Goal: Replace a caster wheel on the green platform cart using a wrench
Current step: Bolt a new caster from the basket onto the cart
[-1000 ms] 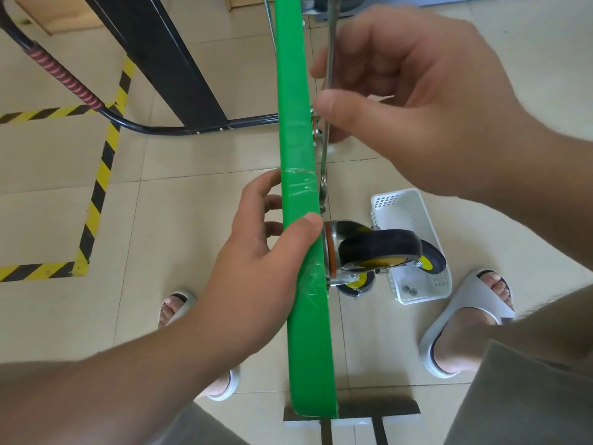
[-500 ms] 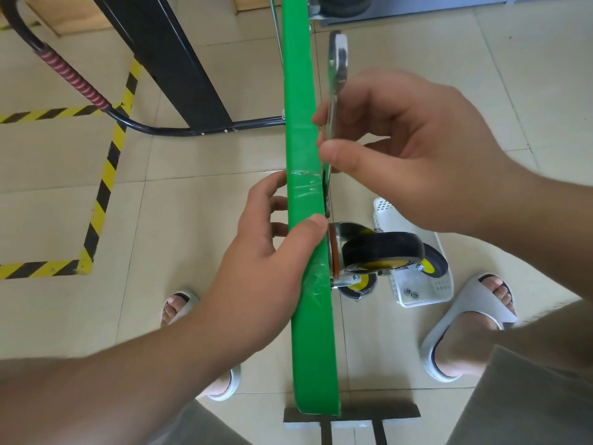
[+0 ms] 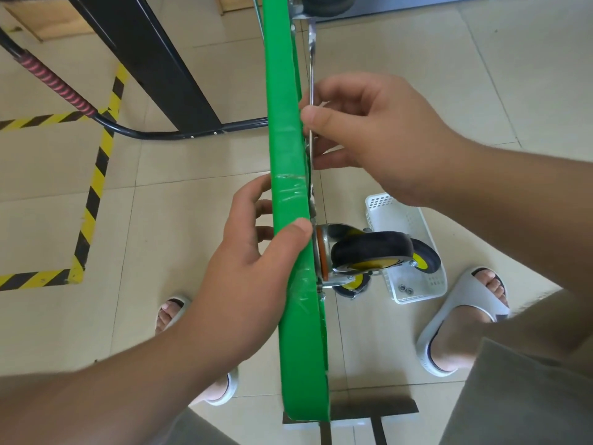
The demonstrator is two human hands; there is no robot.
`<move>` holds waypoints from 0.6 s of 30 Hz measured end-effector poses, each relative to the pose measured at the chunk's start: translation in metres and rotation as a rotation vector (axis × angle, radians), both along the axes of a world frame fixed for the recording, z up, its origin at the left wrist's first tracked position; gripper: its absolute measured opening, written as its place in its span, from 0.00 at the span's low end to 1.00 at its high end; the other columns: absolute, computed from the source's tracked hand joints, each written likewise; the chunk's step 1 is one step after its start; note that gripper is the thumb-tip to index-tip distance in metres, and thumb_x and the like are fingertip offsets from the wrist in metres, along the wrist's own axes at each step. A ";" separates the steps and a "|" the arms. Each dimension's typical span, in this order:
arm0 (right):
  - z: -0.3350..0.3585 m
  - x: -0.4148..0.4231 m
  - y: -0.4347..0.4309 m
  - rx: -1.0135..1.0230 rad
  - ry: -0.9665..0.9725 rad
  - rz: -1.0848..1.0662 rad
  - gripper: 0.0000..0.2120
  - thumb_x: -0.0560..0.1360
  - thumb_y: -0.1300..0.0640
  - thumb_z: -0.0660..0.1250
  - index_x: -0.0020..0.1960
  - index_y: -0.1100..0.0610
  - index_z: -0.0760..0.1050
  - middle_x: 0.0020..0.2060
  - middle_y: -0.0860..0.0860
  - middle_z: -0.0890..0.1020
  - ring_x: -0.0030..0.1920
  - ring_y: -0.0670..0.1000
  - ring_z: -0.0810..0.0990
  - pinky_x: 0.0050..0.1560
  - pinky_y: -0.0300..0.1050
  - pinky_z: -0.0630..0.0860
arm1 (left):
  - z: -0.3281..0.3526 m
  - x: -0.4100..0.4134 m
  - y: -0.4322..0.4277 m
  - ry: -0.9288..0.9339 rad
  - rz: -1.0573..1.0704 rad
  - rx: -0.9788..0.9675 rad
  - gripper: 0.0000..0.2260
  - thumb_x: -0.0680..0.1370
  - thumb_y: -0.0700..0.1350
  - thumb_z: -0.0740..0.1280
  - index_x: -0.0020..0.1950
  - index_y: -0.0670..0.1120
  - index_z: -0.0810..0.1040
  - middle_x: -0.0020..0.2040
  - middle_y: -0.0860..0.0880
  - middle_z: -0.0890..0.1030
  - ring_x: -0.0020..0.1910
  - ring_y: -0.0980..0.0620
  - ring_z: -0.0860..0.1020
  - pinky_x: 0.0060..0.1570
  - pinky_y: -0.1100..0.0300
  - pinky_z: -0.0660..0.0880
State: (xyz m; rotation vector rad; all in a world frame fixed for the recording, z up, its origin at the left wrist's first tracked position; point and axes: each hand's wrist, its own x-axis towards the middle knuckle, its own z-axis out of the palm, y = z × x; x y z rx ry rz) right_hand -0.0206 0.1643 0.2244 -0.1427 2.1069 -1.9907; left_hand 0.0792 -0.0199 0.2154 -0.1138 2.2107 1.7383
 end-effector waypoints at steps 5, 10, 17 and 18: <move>-0.014 -0.012 -0.003 -0.042 -0.231 -0.044 0.13 0.82 0.59 0.66 0.62 0.67 0.77 0.54 0.64 0.84 0.46 0.60 0.86 0.49 0.52 0.86 | 0.001 0.001 0.000 -0.008 0.006 -0.003 0.21 0.75 0.61 0.63 0.68 0.73 0.66 0.60 0.67 0.77 0.56 0.50 0.83 0.47 0.49 0.84; -0.035 -0.016 -0.010 -0.094 -0.454 -0.090 0.16 0.82 0.60 0.67 0.64 0.70 0.76 0.52 0.67 0.84 0.46 0.58 0.86 0.50 0.49 0.86 | 0.000 0.000 0.000 -0.004 0.005 -0.001 0.22 0.75 0.60 0.63 0.68 0.73 0.66 0.58 0.69 0.77 0.54 0.53 0.83 0.44 0.54 0.84; -0.047 -0.023 -0.010 -0.104 -0.655 -0.113 0.12 0.81 0.62 0.66 0.62 0.66 0.76 0.59 0.65 0.83 0.50 0.58 0.88 0.48 0.48 0.86 | 0.000 -0.001 -0.001 -0.011 0.005 -0.003 0.22 0.75 0.60 0.63 0.68 0.73 0.66 0.58 0.68 0.76 0.55 0.52 0.82 0.44 0.53 0.84; -0.046 -0.023 -0.010 -0.098 -0.660 -0.119 0.12 0.81 0.62 0.66 0.63 0.66 0.76 0.59 0.65 0.83 0.49 0.58 0.88 0.47 0.47 0.86 | 0.000 0.000 -0.001 -0.011 0.004 -0.004 0.22 0.75 0.60 0.63 0.68 0.73 0.66 0.58 0.68 0.76 0.55 0.51 0.82 0.45 0.52 0.84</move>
